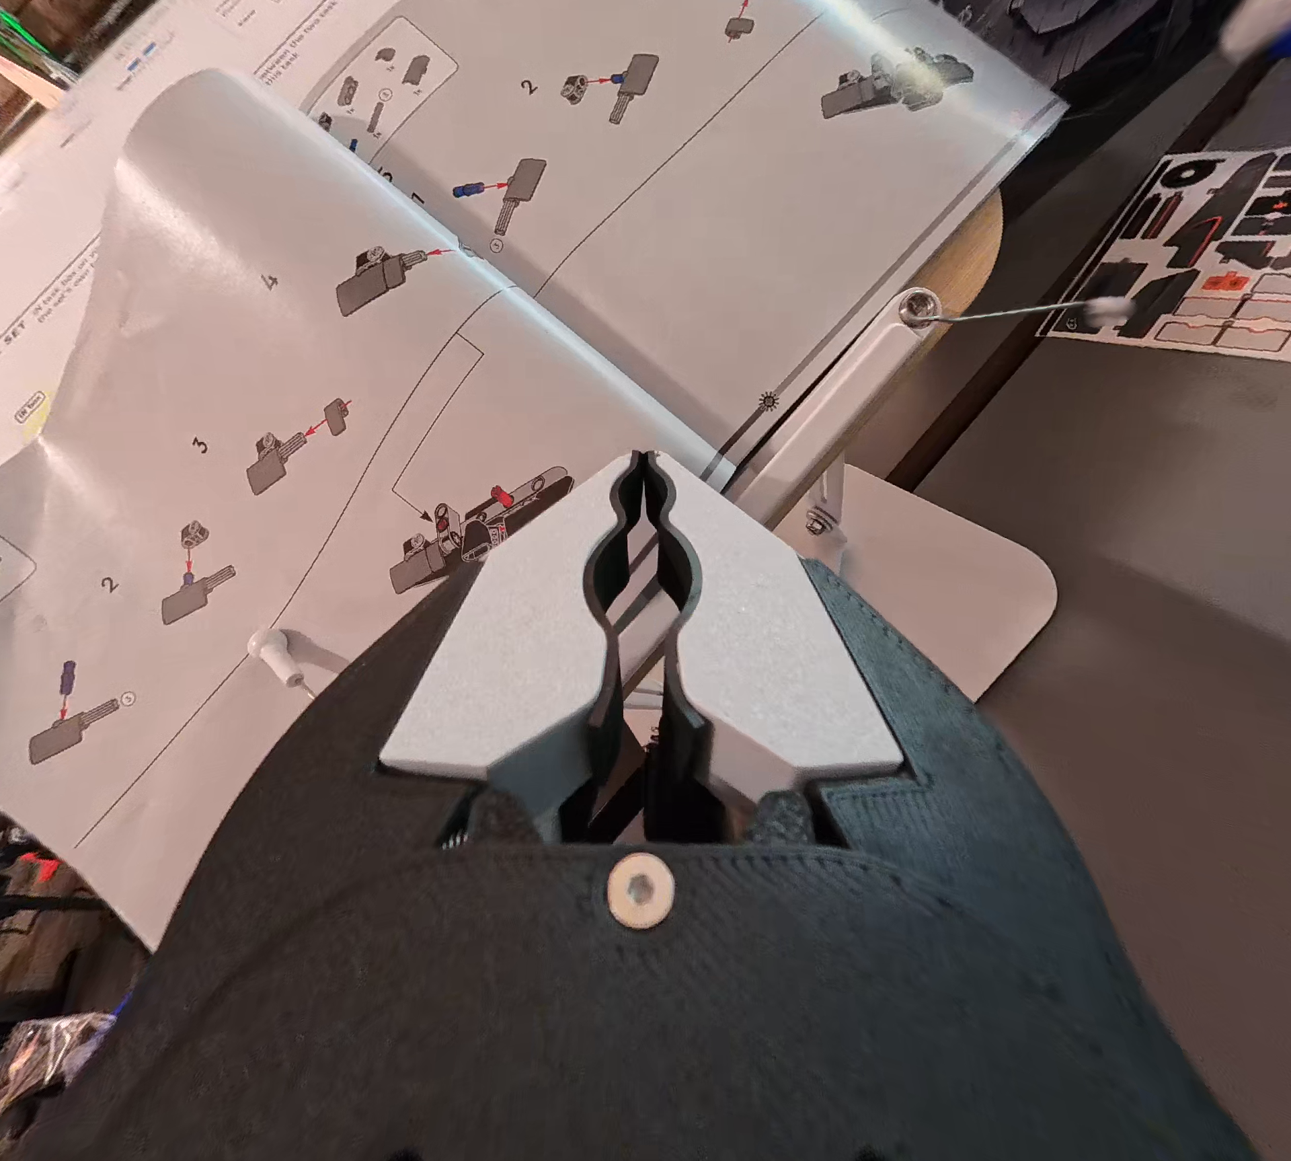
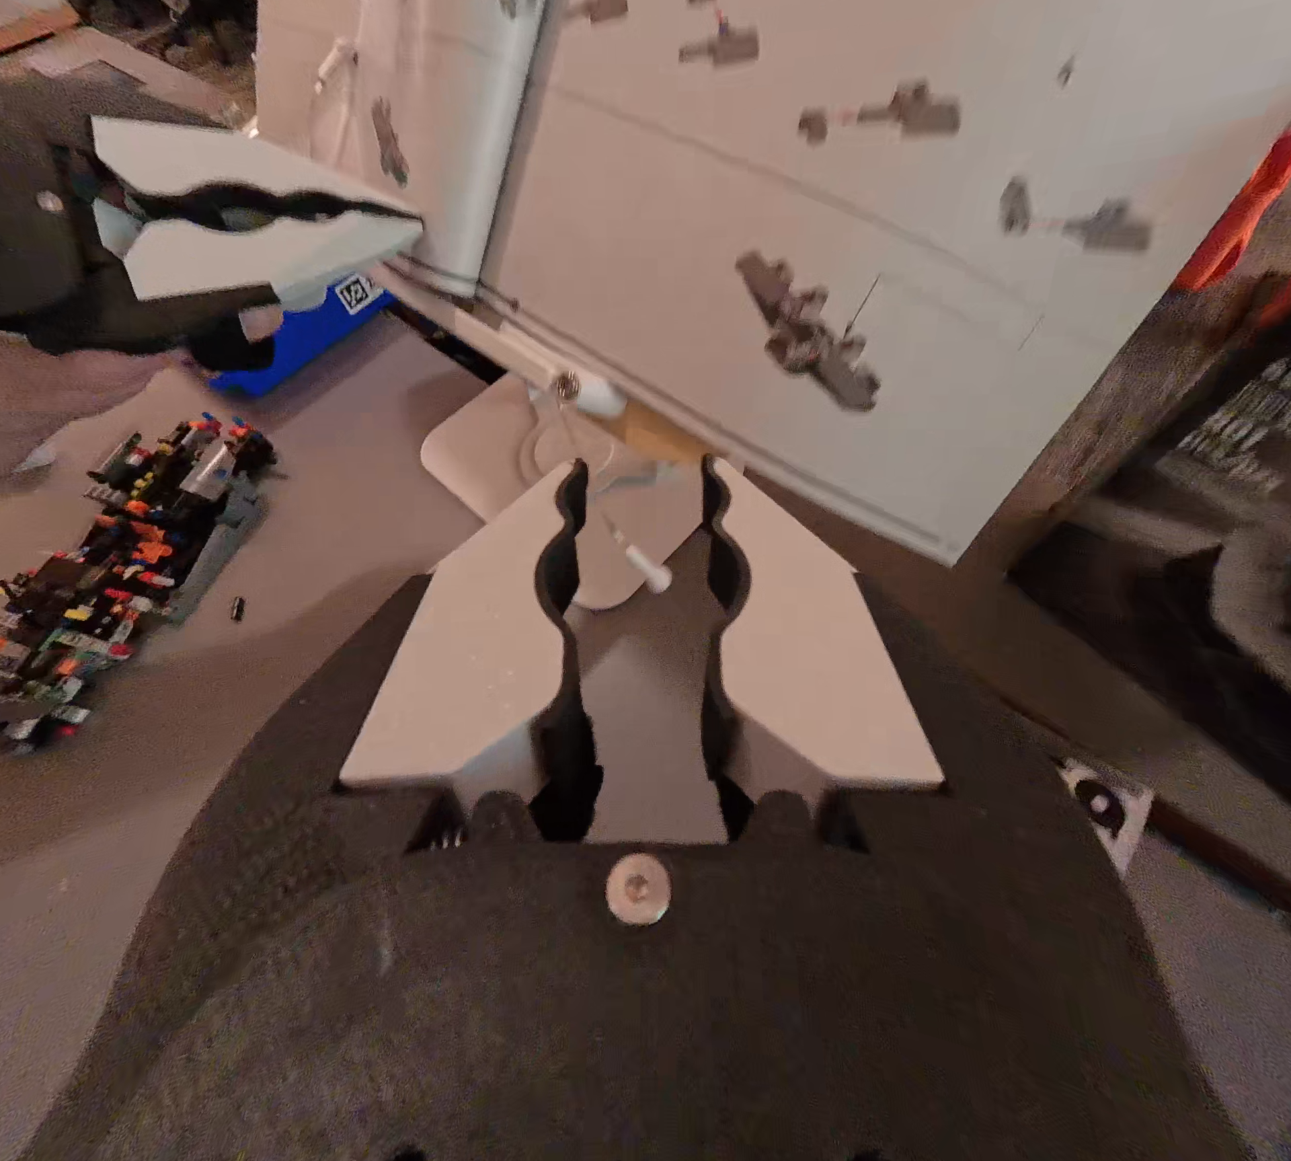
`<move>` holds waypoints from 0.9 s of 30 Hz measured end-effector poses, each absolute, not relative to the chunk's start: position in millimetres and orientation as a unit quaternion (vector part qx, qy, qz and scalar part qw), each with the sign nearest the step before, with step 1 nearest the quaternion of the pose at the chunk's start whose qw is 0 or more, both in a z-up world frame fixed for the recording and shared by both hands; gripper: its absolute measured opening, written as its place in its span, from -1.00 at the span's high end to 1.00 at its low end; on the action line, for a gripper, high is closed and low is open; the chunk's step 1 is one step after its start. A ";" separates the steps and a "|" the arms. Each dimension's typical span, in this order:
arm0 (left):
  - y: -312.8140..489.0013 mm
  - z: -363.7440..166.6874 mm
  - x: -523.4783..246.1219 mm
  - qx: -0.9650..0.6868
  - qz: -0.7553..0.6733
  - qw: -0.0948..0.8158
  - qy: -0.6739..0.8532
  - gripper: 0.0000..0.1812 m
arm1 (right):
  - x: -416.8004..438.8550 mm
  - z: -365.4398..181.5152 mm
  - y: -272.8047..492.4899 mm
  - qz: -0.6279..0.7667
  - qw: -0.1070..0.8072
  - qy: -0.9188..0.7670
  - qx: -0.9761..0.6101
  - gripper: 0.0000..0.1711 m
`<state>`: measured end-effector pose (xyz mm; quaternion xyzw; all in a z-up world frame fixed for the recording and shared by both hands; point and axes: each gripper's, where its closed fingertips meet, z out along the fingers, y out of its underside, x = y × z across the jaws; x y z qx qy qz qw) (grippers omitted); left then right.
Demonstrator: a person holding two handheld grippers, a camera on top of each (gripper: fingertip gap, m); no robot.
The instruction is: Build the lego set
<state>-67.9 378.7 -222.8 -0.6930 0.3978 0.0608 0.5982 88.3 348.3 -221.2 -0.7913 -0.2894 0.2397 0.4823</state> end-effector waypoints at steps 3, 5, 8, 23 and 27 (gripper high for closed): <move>378.9 -224.2 -69.1 -0.691 0.072 0.594 0.405 1.00 | 98.3 -174.6 399.8 0.125 0.573 -0.336 -0.737 0.20; 378.4 -224.6 -69.7 -0.688 0.080 0.592 0.412 1.00 | 94.1 -165.3 434.0 0.108 0.563 -0.358 -0.737 -0.04; 378.6 -224.8 -70.2 -0.688 0.082 0.591 0.414 1.00 | 97.0 -158.6 484.3 0.026 0.562 -0.377 -0.735 -0.17; 378.1 -224.0 -69.8 -0.676 0.092 0.593 0.428 1.00 | 76.5 -168.1 491.0 0.040 0.545 -0.409 -0.731 0.33; 379.3 -223.4 -69.9 -0.677 0.094 0.591 0.428 1.00 | 75.8 -168.3 488.8 0.012 0.544 -0.422 -0.725 0.53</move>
